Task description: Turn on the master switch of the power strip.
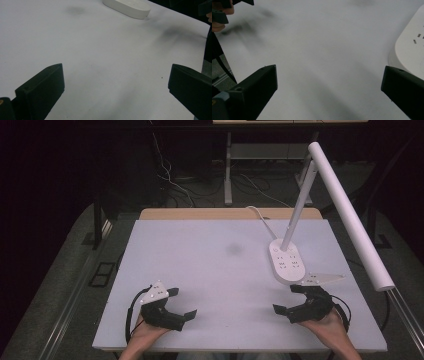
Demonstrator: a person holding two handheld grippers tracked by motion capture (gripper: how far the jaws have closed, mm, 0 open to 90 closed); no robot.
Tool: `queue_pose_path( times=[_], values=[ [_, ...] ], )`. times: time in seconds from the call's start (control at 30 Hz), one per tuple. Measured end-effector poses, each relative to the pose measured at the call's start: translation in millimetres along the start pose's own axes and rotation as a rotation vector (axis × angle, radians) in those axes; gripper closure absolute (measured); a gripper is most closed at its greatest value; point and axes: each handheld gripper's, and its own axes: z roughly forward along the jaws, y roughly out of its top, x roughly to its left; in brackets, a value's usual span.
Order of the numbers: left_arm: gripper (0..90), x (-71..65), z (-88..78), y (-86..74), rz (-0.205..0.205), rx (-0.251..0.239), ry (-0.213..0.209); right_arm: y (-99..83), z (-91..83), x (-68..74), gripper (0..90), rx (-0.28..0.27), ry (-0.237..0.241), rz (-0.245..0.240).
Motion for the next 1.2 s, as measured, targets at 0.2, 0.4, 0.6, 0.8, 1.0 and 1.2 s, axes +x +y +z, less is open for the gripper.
queue_pose_path(
  times=[0.2, 0.4, 0.6, 0.8, 1.0, 1.2],
  values=[
    [0.0, 0.2, 0.3, -0.1, 0.002, 0.004, -0.001, 7.4, 0.7, -1.8, 0.1, 0.019, -0.001, -0.008],
    [0.0, 0.2, 0.4, -0.2, 0.001, 0.005, -0.002, 17.1, 1.3, -4.5, 0.1, 0.035, -0.008, -0.014],
    [0.0, 0.5, 0.4, -0.3, -0.003, 0.001, -0.001, 26.5, 2.1, -7.7, 0.1, 0.043, -0.012, -0.023],
    [0.0, 0.6, 0.6, -0.4, -0.002, 0.001, -0.002, 35.1, 2.3, -10.1, 0.1, 0.051, -0.019, -0.036],
    [0.0, 0.7, 0.4, -0.7, -0.003, 0.0, -0.001, 41.3, 4.0, -12.7, 0.1, 0.064, -0.022, -0.039],
    [0.0, 0.5, 0.7, -0.7, -0.003, 0.002, -0.002, 49.2, 4.6, -15.2, 0.1, 0.071, -0.031, -0.052]
  ],
)
